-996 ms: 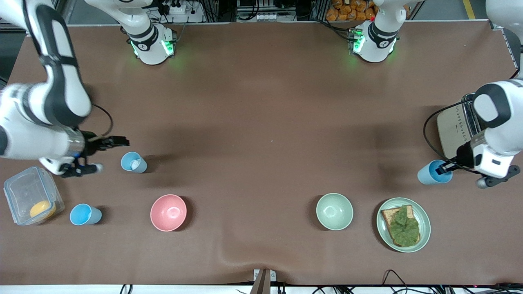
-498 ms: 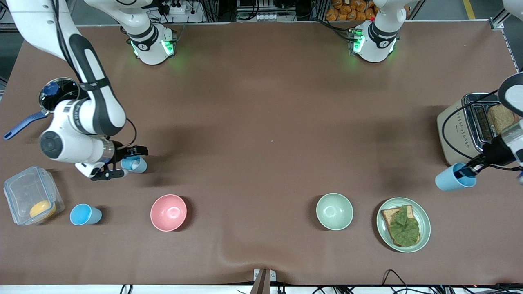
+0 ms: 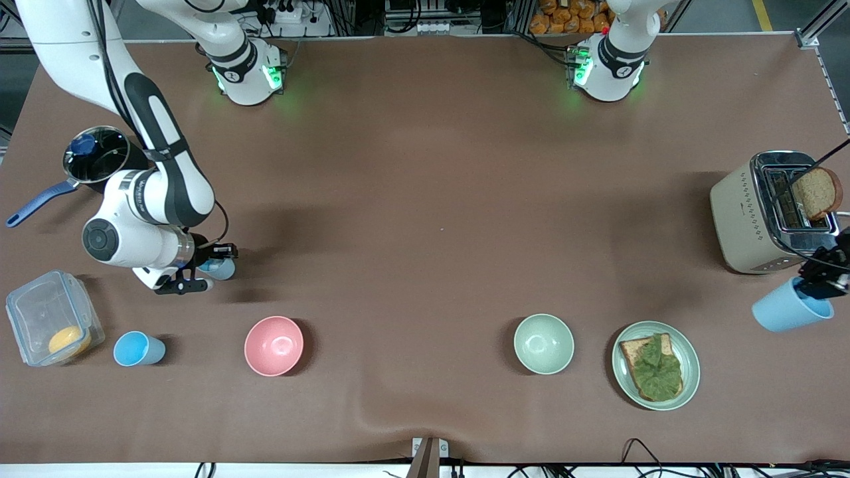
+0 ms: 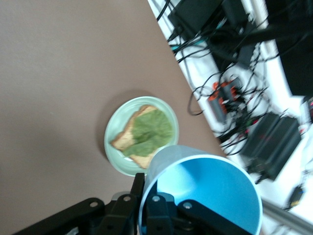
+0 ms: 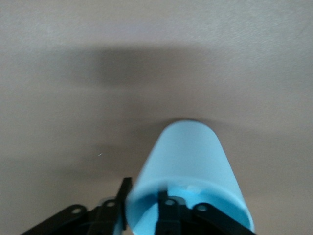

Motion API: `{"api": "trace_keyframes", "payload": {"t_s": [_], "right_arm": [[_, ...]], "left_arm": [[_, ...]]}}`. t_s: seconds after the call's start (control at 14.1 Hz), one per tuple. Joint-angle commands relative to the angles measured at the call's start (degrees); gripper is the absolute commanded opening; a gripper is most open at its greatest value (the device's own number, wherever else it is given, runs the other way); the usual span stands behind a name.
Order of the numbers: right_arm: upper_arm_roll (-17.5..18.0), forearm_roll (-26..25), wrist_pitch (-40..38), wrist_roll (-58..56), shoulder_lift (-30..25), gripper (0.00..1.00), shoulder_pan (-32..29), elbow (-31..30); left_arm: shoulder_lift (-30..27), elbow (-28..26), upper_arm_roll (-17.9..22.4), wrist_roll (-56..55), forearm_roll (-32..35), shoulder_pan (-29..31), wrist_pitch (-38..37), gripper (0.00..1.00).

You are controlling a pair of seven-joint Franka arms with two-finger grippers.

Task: Stack blue cups with both arms

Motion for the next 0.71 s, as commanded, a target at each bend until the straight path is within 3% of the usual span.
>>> {"api": "trace_keyframes", "payload": {"t_s": [0.0,0.21,0.64], "right_arm": [[0.41,0.58,-0.80,0.63,1.56,0.00,-1.02,2.77],[0.41,0.58,-4.47,0.63,1.74,0.00,-1.01,5.92],[0.67,1.02,-27.39,13.42,1.48,0.00,3.89,18.83]], "left_arm": [[1.35,3.76,-0.33,-5.90,-2.26,0.36,-0.85,0.00],[1.00,6.13,-0.32,-10.38,-2.96,0.53,-0.85,0.00],[1.00,11.58,-0.76,-15.15,-2.52,-0.43,-0.33,0.00]]}}
